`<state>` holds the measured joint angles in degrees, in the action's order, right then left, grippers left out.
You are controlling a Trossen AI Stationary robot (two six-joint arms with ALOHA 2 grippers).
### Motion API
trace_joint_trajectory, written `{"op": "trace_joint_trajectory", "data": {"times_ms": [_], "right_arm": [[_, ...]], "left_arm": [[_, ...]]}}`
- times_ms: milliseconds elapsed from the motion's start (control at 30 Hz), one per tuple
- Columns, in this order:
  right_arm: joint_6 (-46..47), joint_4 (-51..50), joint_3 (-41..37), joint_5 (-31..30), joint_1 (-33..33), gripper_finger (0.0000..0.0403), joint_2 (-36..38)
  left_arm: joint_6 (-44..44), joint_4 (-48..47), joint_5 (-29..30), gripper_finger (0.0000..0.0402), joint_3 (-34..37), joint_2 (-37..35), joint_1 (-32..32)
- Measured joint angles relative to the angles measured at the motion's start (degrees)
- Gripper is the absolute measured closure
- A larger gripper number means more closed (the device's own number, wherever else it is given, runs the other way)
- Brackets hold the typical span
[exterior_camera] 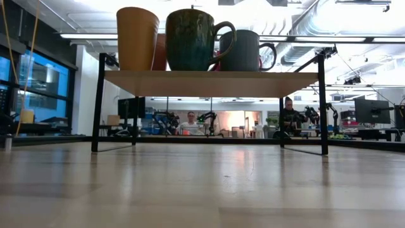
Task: Stack small to large cups/mugs on shelf
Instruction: Put the transparent mug on the shelf
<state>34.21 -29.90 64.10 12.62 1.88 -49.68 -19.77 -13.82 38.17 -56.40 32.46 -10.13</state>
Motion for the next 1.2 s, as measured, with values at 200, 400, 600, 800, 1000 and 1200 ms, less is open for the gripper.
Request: {"op": "trace_joint_trajectory", "data": {"times_ms": [200,400,600,800,1000,1200], "right_arm": [[14.36,-26.88,5.18,-0.85,-16.40,0.0315,-7.93],[31.12,-36.16,1.80,-1.70,-33.06,0.0220,-15.85],[48.28,-33.75,-5.16,1.24,-44.41,0.0168,-20.90],[65.34,-21.56,-13.21,3.02,-52.20,0.0164,-22.00],[74.48,-13.93,-16.31,2.77,-56.53,0.0165,-22.04],[75.25,-11.71,-16.39,2.40,-58.52,0.0165,-24.92]], "left_arm": [[-0.02,-0.05,0.00,0.0400,0.00,0.01,0.00],[-0.18,-0.07,0.00,0.0398,0.00,0.03,0.00],[-0.14,-0.05,0.01,0.0399,0.00,0.02,0.00],[-0.02,-0.05,0.00,0.0401,0.00,0.01,0.00],[-0.02,-0.05,0.00,0.0401,0.00,0.03,0.00],[-0.02,-0.05,0.00,0.0402,0.00,0.03,0.00]]}}
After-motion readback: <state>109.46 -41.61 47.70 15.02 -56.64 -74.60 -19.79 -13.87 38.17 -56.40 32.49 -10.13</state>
